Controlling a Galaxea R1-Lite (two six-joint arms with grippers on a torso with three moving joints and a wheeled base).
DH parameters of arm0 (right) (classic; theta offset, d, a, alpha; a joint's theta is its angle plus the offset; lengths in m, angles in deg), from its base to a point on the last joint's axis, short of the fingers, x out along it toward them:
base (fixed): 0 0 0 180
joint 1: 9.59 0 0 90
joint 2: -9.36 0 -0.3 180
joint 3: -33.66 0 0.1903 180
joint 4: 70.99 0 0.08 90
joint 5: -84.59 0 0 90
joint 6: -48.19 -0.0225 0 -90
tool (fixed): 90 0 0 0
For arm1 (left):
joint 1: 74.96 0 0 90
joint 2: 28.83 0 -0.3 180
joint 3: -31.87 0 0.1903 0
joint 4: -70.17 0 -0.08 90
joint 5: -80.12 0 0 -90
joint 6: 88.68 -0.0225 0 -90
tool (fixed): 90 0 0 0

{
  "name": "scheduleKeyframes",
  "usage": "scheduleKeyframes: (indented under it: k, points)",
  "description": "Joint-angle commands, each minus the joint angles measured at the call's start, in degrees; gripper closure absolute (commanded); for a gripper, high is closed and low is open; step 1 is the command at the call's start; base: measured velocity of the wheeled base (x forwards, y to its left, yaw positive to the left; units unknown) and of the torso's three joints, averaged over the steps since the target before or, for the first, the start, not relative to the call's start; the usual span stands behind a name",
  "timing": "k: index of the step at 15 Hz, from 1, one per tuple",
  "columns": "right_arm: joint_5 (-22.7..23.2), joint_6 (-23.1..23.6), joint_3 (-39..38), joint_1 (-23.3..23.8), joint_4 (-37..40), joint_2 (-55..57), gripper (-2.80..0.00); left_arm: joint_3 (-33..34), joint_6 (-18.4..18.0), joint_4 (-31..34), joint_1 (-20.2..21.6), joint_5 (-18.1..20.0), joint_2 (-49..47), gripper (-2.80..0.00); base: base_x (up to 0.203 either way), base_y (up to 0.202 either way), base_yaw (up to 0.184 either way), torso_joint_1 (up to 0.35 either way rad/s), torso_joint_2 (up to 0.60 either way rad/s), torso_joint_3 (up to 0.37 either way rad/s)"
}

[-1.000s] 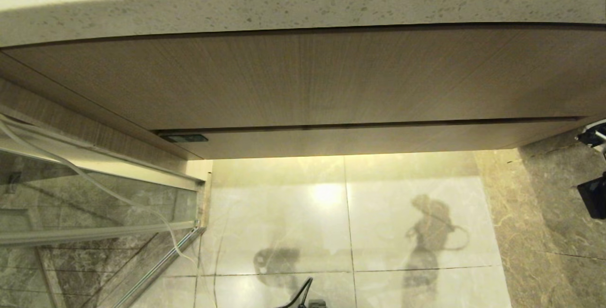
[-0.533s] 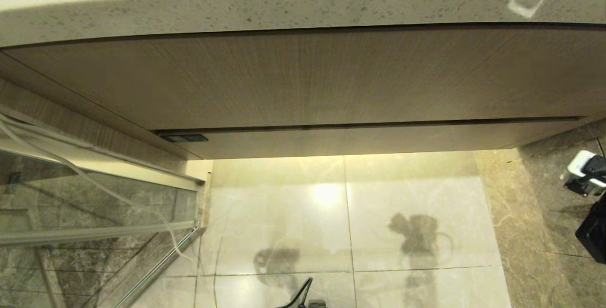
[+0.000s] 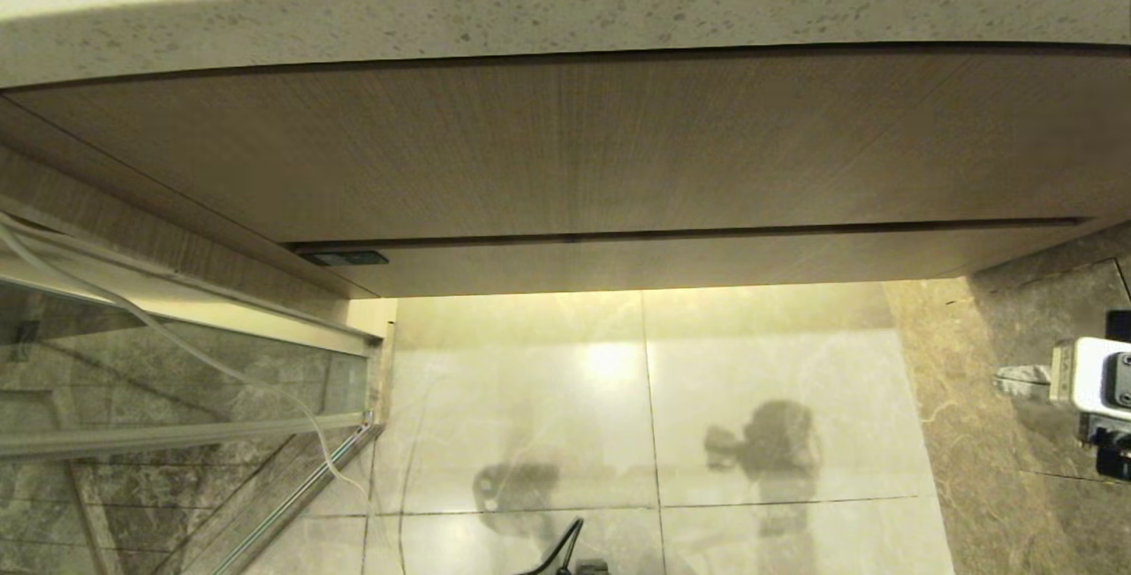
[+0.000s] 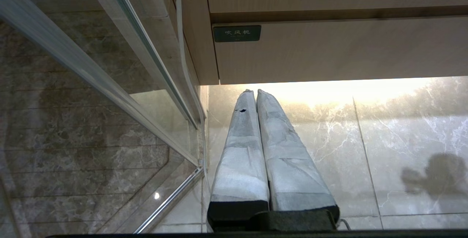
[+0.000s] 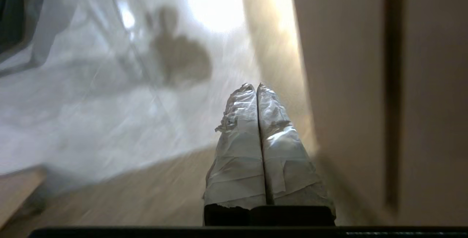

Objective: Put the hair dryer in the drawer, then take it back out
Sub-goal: Pull open the drawer

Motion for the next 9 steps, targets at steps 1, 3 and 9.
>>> scheduleKeyframes:
  k: [1,3,9]
  points:
    - [5.88,1.56,-1.04,-1.67,-3.49,2.63,0.00,2.29,0.06,-0.09,0.01,0.00,0.00,0.00,0.000,0.000,0.000,0.000,0.00,0.000]
    - [6.41,0.99,-1.47,-3.06,-4.48,4.86,0.00,2.29,0.06,-0.09,0.01,0.00,0.00,0.00,0.000,0.000,0.000,0.000,0.00,0.000]
    - [8.82,0.97,3.26,-5.21,-10.08,15.96,0.00,2.29,0.06,-0.09,0.01,0.00,0.00,0.00,0.000,0.000,0.000,0.000,0.00,0.000]
